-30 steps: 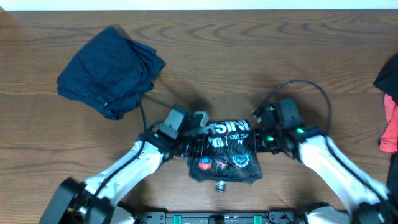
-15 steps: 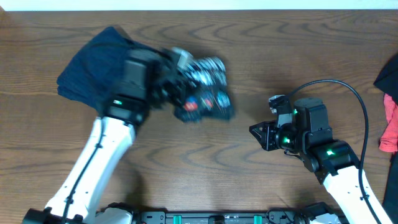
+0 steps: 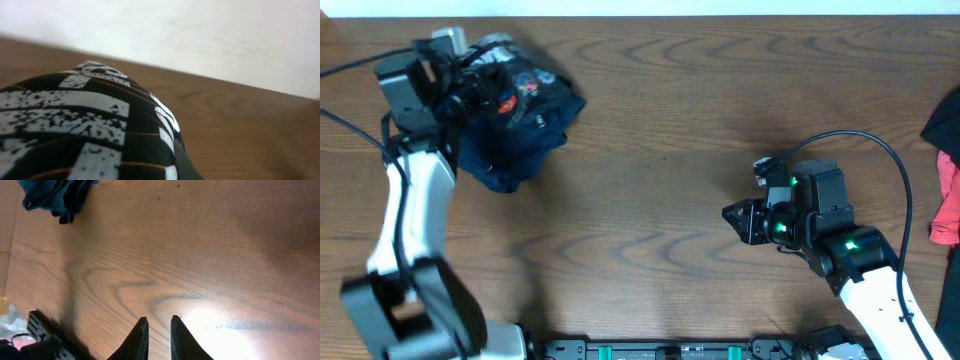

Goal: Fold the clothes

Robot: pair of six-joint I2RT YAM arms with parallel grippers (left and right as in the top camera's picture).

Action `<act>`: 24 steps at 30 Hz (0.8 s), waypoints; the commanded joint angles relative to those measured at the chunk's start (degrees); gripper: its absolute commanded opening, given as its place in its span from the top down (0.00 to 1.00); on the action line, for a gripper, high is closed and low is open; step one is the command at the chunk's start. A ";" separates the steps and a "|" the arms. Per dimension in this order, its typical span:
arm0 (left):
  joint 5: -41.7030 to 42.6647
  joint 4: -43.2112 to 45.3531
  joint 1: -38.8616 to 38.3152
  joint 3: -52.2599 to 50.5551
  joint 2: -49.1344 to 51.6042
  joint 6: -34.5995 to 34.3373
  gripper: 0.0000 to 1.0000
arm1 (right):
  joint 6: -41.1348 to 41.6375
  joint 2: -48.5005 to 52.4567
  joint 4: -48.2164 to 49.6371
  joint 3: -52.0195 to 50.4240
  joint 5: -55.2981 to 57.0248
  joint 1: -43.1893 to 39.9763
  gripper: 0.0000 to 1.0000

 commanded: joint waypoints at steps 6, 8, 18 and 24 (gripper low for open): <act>2.10 -4.28 10.08 1.11 11.67 0.50 0.71 | 1.64 -0.22 -2.23 0.44 -0.72 -0.20 0.87; 1.99 -5.68 12.02 1.11 11.26 0.52 0.42 | 1.64 -0.22 -2.21 0.44 -0.72 -0.20 0.87; 4.66 -17.84 16.41 1.16 -3.72 -0.76 0.02 | 0.13 -0.28 -1.77 0.52 -1.07 -0.22 0.87; 22.40 -26.73 16.28 3.65 -18.43 -0.35 0.02 | -3.21 -1.90 -1.81 4.79 3.21 -0.20 0.88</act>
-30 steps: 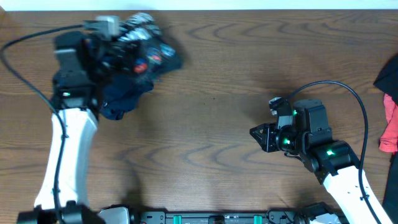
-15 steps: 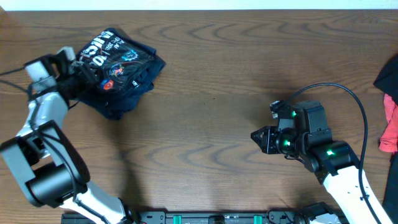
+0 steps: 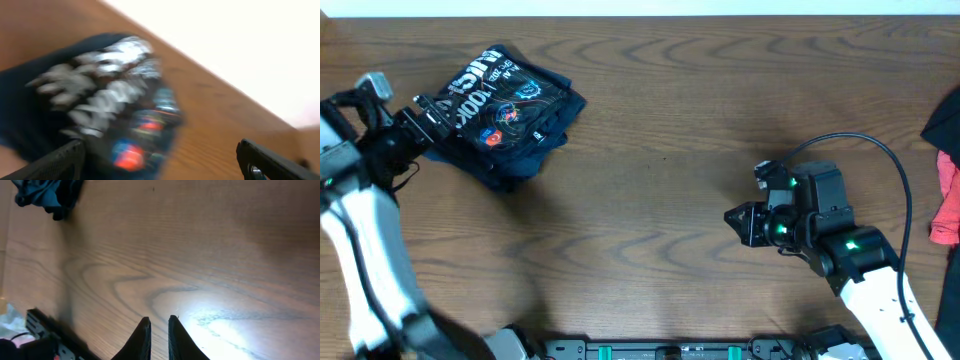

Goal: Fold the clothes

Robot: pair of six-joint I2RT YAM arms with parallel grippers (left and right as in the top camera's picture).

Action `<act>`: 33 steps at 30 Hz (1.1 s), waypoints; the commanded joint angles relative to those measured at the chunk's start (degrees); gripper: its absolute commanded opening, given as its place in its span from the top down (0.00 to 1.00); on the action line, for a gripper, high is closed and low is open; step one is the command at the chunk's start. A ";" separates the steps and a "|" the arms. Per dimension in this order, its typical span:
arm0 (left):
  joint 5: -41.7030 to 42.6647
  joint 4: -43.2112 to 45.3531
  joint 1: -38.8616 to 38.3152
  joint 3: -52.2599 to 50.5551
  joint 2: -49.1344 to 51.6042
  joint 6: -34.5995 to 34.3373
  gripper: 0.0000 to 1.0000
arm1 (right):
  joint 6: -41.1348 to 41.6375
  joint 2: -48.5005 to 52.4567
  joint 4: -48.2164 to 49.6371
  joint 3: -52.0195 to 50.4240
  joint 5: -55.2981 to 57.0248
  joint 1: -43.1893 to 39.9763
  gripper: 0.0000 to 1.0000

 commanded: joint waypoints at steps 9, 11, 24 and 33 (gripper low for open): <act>-8.70 -40.39 -10.69 9.44 -27.28 19.28 0.02 | -9.11 -4.70 -8.13 20.85 9.11 -0.20 0.89; -15.17 -44.63 -16.02 9.75 -31.36 18.64 0.02 | -9.07 -5.42 -10.23 23.58 11.80 -0.20 0.89; -30.45 -59.91 -26.80 9.73 -37.53 16.17 0.02 | -10.05 -9.07 -13.38 26.71 12.85 -0.22 0.01; -29.29 -58.49 -26.80 9.73 -37.48 16.02 0.02 | -9.92 -9.07 -15.82 26.71 12.81 -0.20 0.01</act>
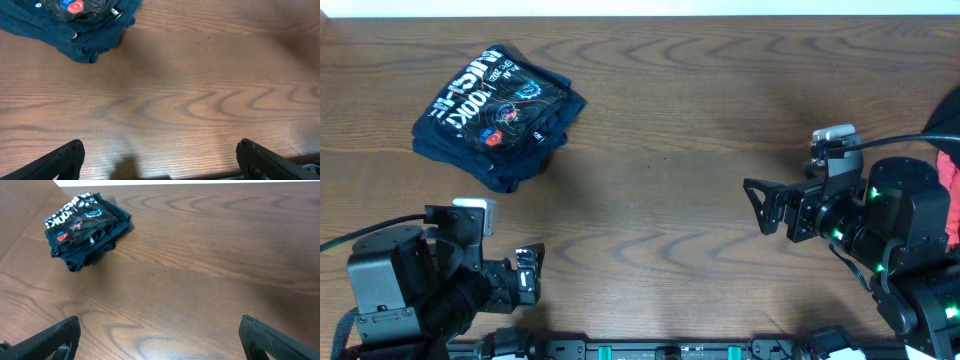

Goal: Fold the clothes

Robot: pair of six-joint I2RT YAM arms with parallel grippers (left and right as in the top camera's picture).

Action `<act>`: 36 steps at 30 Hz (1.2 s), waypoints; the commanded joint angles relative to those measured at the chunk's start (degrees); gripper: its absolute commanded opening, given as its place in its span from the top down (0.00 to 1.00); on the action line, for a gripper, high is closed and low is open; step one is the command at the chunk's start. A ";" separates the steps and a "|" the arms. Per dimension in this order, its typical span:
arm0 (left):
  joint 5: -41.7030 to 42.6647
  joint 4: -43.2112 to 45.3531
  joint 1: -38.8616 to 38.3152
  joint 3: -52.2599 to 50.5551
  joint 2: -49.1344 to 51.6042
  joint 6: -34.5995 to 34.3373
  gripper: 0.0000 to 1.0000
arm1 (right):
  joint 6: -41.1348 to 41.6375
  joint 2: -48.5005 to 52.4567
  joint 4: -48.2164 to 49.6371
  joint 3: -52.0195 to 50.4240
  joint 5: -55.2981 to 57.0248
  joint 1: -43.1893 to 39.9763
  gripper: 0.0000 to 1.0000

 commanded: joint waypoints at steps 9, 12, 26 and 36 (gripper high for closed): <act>-0.90 0.02 -0.24 0.35 0.22 -0.07 0.02 | -1.75 -0.13 -3.21 0.90 1.68 -0.22 0.01; -0.90 0.02 -0.24 0.35 0.22 -0.07 0.02 | -3.45 -0.33 -2.08 0.90 1.88 -0.22 0.01; -0.90 0.02 -0.24 0.35 0.22 -0.07 0.02 | -18.99 -16.81 24.15 -16.35 1.55 -4.39 0.01; -0.90 0.02 -0.24 0.35 0.22 -0.07 0.02 | -19.02 -36.37 29.49 -40.22 2.82 -5.42 0.01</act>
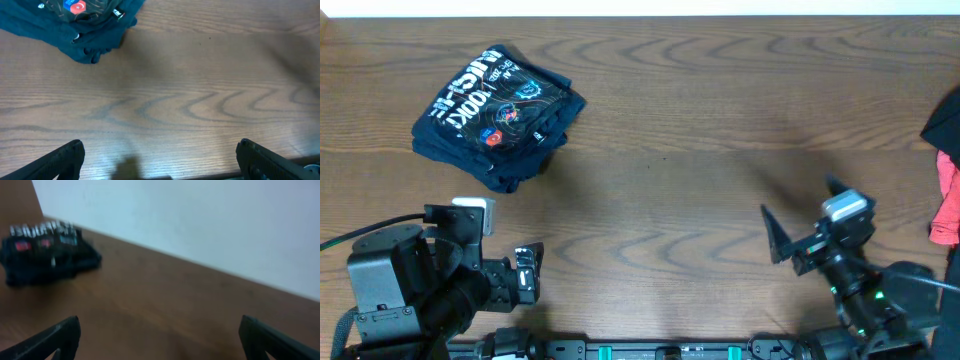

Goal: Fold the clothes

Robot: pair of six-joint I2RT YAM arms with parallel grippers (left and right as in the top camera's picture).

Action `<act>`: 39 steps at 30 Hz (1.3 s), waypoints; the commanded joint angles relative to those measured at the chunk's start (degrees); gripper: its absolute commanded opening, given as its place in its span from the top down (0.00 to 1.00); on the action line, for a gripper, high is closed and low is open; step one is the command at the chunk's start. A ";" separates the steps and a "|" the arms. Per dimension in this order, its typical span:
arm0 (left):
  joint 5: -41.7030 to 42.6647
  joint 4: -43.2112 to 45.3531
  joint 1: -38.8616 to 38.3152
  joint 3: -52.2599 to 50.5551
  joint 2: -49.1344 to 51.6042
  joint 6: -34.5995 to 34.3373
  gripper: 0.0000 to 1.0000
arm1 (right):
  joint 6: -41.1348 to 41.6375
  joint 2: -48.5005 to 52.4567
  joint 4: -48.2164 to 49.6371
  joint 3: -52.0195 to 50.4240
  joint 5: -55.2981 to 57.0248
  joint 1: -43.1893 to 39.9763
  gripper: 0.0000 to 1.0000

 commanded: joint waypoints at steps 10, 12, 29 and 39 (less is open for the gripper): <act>-0.52 -0.17 -0.22 0.35 0.11 -0.07 0.02 | 1.07 -16.55 7.76 -20.17 0.74 -0.55 0.01; -0.52 -0.17 -0.24 0.35 0.11 -0.07 0.02 | 3.19 -16.31 10.86 -23.26 0.76 -0.50 0.01; -0.52 -0.17 -0.24 0.35 0.11 -0.07 0.02 | 6.27 -16.33 26.84 -29.81 2.29 -0.52 0.01; -0.52 -0.17 -0.24 0.35 0.11 -0.07 0.02 | 6.29 -16.15 20.92 -29.79 2.27 -0.48 0.01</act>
